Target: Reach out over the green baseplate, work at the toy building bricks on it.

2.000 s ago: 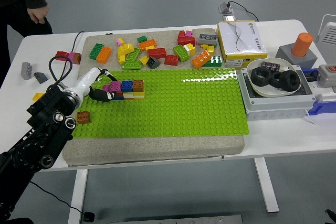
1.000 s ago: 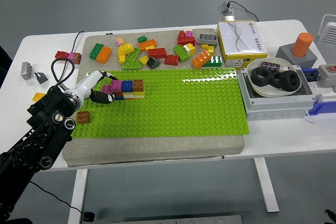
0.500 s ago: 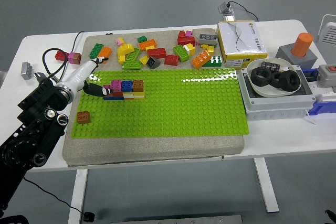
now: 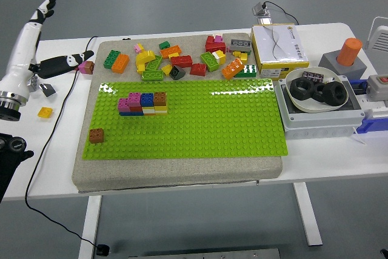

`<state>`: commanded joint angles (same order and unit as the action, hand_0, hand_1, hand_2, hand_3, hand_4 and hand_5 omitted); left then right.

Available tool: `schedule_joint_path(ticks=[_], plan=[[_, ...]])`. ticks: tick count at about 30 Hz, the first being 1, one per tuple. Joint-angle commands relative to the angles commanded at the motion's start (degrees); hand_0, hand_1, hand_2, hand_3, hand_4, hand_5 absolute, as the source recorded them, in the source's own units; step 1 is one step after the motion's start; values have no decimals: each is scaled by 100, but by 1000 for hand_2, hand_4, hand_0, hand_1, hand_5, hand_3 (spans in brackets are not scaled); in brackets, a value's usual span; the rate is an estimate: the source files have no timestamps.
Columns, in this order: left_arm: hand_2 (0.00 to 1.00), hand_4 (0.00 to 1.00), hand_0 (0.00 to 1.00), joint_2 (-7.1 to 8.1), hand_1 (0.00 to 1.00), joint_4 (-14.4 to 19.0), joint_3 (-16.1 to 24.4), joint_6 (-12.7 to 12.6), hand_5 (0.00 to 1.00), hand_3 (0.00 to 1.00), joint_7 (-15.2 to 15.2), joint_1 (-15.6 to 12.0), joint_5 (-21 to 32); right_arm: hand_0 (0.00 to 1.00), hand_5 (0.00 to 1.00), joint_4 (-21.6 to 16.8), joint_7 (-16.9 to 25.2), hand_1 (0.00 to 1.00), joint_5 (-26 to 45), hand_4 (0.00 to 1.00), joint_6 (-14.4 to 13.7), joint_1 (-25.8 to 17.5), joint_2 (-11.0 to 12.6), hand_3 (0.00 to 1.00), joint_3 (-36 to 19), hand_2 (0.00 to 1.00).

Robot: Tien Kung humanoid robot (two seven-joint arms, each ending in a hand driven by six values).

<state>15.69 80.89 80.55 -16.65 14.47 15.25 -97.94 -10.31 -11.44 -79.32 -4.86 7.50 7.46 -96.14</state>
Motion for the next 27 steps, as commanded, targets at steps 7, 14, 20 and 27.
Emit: schedule_joint_path(ticks=[7, 14, 20, 27], plan=[[998, 998, 998, -554, 992, 130, -231, -848, 998, 602, 85, -710, -731, 593, 730, 0, -105, 568, 44, 638, 30, -198, -103, 643, 126, 624], [998, 998, 998, -757, 998, -639, -814, -934, 998, 619, -690, -294, -1595, 588, 731, 0, -82, 559, -128, 636, 67, -118, -92, 643, 96, 623], [998, 998, 998, -890, 998, -1296, -1114, -1093, 998, 617, -1387, 39, -2296, 595, 731, 0, -57, 558, -103, 636, 55, -86, -68, 645, 60, 620], [998, 998, 998, -922, 998, -1544, -1442, -1090, 998, 606, -1770, 87, -2520, 595, 730, 0, -29, 558, -35, 637, 33, -77, -38, 645, 57, 620]])
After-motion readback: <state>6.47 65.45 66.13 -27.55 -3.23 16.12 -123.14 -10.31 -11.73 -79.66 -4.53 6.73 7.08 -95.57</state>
